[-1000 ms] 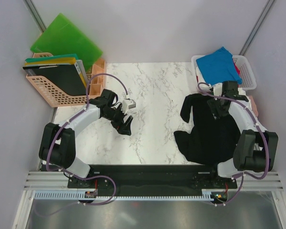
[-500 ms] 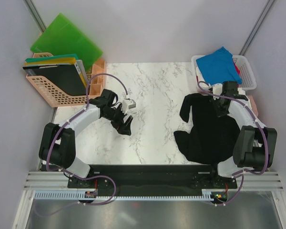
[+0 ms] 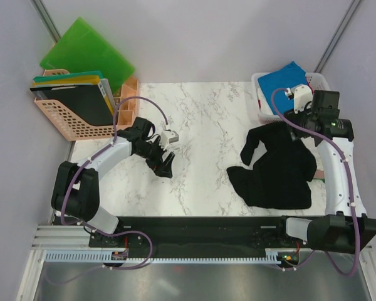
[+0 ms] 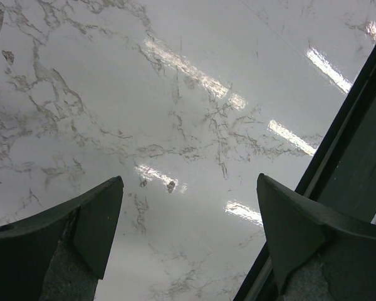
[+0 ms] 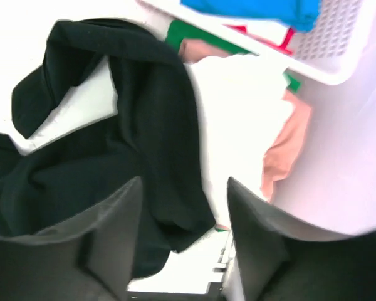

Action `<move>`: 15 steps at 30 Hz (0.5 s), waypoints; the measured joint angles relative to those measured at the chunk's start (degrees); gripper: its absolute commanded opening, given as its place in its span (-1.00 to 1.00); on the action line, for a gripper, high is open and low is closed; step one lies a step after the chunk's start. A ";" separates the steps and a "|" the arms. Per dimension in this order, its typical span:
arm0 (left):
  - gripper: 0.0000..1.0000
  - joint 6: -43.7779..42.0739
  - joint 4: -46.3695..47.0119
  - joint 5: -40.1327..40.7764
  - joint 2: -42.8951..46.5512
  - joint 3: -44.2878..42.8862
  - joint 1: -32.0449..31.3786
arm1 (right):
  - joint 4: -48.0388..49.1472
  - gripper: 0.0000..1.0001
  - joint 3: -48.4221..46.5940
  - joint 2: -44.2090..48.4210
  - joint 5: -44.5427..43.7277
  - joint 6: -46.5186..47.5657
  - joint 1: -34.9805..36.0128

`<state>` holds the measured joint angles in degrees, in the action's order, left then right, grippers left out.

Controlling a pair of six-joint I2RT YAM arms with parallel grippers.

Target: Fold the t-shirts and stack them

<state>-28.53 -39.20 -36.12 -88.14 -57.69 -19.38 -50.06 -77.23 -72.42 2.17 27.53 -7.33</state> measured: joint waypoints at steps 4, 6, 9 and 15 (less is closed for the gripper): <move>0.87 0.00 -0.04 0.00 0.00 -0.02 0.00 | -0.96 0.61 -0.11 2.03 -0.61 1.22 0.04; 0.87 0.00 -0.17 0.02 0.00 -0.07 0.00 | -1.20 0.63 0.07 1.70 -0.90 1.40 0.04; 0.87 0.00 -0.37 0.07 0.00 -0.11 0.00 | -1.25 0.63 0.85 0.87 -2.03 1.55 0.07; 0.87 0.00 -1.36 0.79 0.15 -0.11 0.00 | -4.90 0.60 7.30 2.62 -0.94 5.53 -3.50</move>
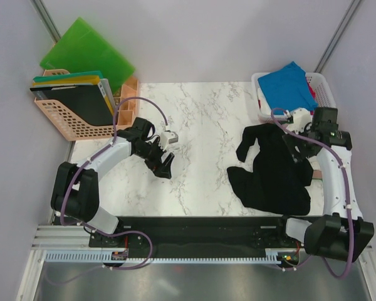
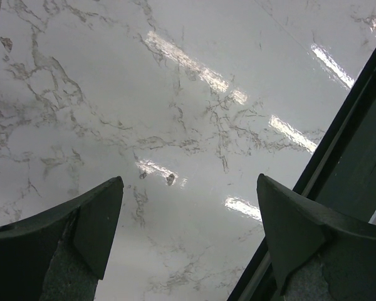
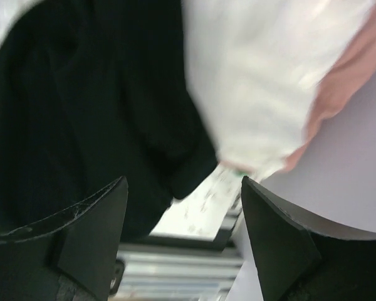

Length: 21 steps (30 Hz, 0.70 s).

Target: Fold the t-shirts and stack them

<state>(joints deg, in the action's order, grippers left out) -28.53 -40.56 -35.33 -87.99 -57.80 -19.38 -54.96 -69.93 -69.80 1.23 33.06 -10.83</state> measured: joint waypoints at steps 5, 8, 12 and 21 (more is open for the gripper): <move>0.85 0.00 0.42 1.42 0.94 0.00 -0.02 | -5.31 0.63 13.81 9.03 2.47 3.13 -2.64; 0.85 0.04 1.51 3.26 1.95 0.13 -0.04 | -6.45 0.63 18.91 12.13 3.76 3.91 -3.06; 0.88 0.04 4.46 8.59 7.32 2.12 -0.04 | -6.29 0.64 20.63 11.02 5.73 5.62 -8.15; 0.91 -1.31 8.07 19.39 18.12 2.82 3.69 | -2.97 0.78 17.62 -7.28 13.51 16.52 -33.16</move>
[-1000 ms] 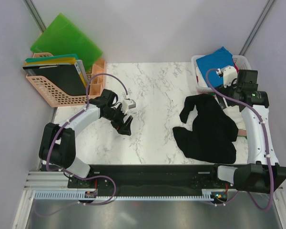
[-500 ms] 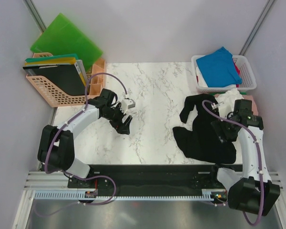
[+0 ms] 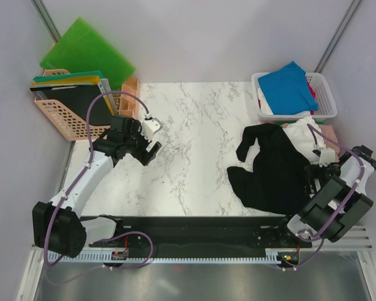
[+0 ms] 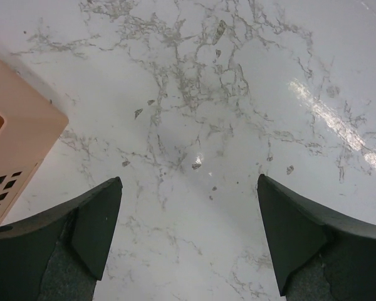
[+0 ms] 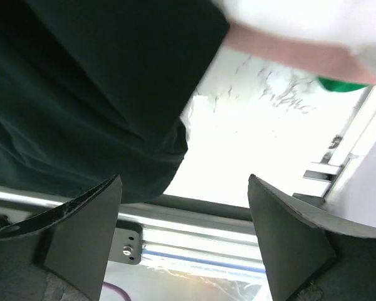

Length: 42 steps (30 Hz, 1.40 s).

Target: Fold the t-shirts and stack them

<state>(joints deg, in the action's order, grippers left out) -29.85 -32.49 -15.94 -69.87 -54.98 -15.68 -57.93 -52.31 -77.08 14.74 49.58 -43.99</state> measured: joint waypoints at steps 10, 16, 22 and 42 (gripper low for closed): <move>0.90 -0.52 -0.07 3.32 -1.77 -0.37 0.31 | -2.43 0.71 0.00 -8.24 5.46 11.78 -5.68; 0.90 -0.50 -0.11 3.34 -2.91 -0.68 0.31 | -6.75 0.71 -1.55 -9.14 9.01 15.96 -4.81; 0.90 -0.50 -0.13 3.37 -2.89 -0.68 0.31 | -9.11 0.68 -3.87 -13.38 11.65 17.90 -0.61; 0.88 -0.50 -0.39 3.28 -3.06 -0.68 0.31 | -16.96 -1.00 -12.22 -8.02 13.88 22.53 -0.44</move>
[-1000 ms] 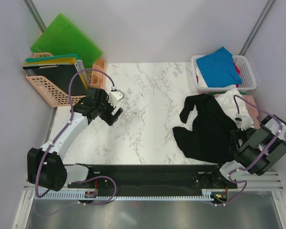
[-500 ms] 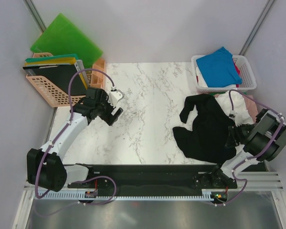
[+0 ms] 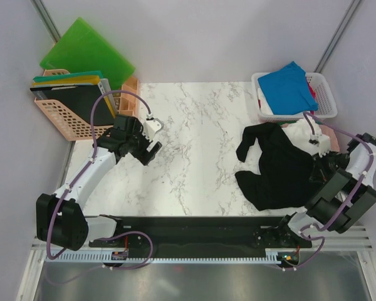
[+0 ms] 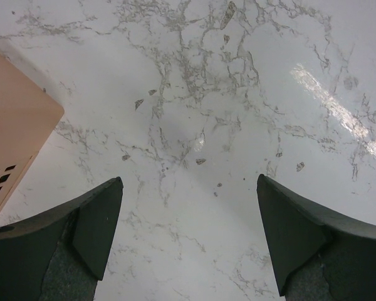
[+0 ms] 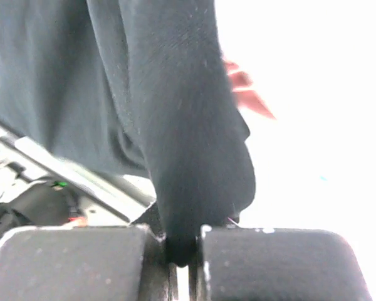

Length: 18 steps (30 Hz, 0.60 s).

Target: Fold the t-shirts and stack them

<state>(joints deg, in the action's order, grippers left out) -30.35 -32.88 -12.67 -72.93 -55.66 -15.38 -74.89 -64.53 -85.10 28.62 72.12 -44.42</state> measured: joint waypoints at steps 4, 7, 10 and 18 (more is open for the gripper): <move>0.88 -0.02 0.02 0.02 -0.04 0.00 0.00 | -0.59 -1.00 -6.82 4.92 1.97 0.15 0.35; 0.88 -0.02 0.02 0.02 0.02 0.00 0.00 | -1.09 -1.00 -10.14 7.26 4.50 -0.07 0.87; 0.88 0.00 0.07 0.00 0.42 0.22 0.00 | -1.25 -1.00 -11.41 7.54 9.38 -0.92 1.33; 0.88 0.02 0.04 -0.92 0.13 0.33 0.00 | 2.34 -1.00 -18.93 8.26 19.67 -19.78 17.00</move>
<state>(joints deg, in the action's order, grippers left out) -30.33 -32.84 -13.58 -72.79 -55.33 -15.38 -72.55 -83.46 -76.84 48.29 52.34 -27.42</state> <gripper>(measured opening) 0.941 0.029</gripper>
